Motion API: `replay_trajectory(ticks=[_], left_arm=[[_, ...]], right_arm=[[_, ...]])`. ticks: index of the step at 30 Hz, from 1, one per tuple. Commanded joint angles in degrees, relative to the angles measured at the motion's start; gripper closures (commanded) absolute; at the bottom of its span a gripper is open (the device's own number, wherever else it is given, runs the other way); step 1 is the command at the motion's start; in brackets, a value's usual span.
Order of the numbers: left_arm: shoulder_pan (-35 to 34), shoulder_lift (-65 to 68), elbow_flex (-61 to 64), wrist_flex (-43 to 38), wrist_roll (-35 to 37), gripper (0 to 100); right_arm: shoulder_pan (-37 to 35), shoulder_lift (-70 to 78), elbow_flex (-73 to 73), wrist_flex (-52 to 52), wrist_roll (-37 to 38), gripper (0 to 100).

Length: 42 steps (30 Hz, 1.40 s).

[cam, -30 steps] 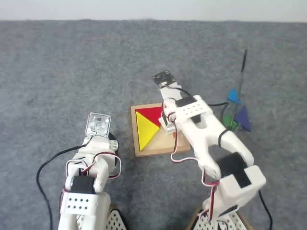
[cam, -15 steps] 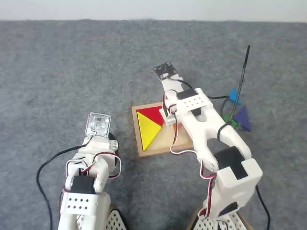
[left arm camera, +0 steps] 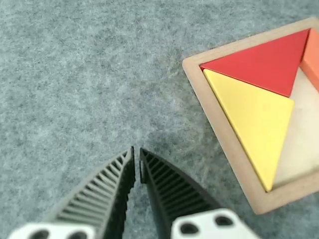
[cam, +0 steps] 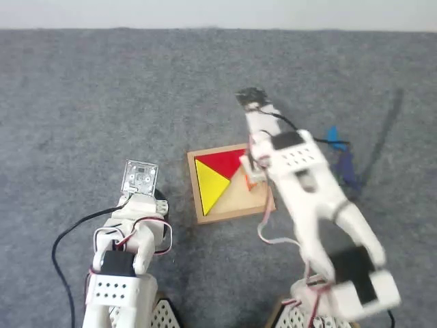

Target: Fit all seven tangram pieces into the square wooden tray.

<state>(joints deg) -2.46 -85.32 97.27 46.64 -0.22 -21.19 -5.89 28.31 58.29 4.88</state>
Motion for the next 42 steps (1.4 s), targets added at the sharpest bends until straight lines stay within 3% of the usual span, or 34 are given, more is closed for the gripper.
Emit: replay_trajectory(ticks=[1, 11, 21, 34, 42], left_arm=[[-0.3, -0.7, -0.5, 0.1, 0.3, 99], [-0.3, -0.7, -0.5, 0.1, 0.3, 99], [-0.3, -0.7, -0.5, 0.1, 0.3, 99], [-0.3, -0.7, -0.5, 0.1, 0.3, 99], [-0.3, -0.7, -0.5, 0.1, 0.3, 99]], right_arm=[[8.2, -14.5, 6.9, 0.8, 4.4, 74.2], [18.7, -7.4, 11.5, -3.7, 6.5, 74.0], [23.9, 8.2, -6.1, 4.6, 11.0, 73.9], [14.6, 5.9, -7.2, 10.3, 13.5, 74.2], [10.3, 3.3, -5.6, 10.9, 5.0, 74.2]])
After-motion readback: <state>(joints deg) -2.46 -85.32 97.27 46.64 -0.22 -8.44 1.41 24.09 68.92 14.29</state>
